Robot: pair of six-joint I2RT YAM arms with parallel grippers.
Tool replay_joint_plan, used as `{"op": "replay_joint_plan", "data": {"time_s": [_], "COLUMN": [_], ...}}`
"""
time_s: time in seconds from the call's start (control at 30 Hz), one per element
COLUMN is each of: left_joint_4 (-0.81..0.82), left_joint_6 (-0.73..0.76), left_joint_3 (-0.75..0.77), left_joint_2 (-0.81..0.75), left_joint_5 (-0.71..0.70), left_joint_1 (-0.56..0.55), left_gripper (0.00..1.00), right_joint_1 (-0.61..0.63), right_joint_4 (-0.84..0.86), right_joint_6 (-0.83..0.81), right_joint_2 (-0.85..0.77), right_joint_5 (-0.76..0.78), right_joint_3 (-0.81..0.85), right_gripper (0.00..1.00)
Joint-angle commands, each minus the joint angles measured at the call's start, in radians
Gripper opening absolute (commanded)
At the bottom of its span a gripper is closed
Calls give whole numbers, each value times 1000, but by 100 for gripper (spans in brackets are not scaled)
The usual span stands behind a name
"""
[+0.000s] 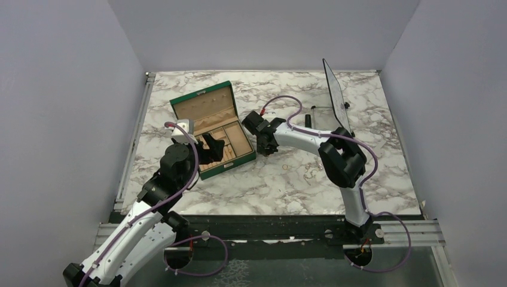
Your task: Organize the mixed jewelry
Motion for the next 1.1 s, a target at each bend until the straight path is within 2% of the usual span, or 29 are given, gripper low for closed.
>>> {"op": "replay_joint_plan", "data": {"time_s": [0.0,0.03,0.23,0.4,0.6,0.77,0.9,1.0,1.07], "left_joint_4": [31,32,-9,-21,50,164,222,249,328], "left_joint_6": [-2,-1,-52,-169,-375,-513,-590,-639,-693], "left_joint_3": [-7,-7,10,24,19,12,85,121,108], "left_joint_2": [9,14,41,28,36,91,168,200,202], "left_joint_5": [32,32,52,109,230,361,477,510,537], "left_joint_1": [1,1,0,0,1,0,0,1,0], "left_gripper": [83,83,83,85,95,99,99,99,97], "right_joint_1": [-11,-15,-32,-55,-92,-135,-169,-173,-175], "right_joint_4": [24,49,188,323,456,578,609,703,759], "right_joint_6": [18,18,-41,-80,-79,-16,101,173,211], "right_joint_2": [16,-1,-149,-303,-471,-616,-713,-772,-798], "right_joint_5": [1,-3,-70,-195,-376,-531,-680,-750,-777], "right_joint_3": [-65,-81,-182,-278,-378,-467,-470,-492,-508], "right_gripper": [4,1,1,1,1,1,1,1,1]}}
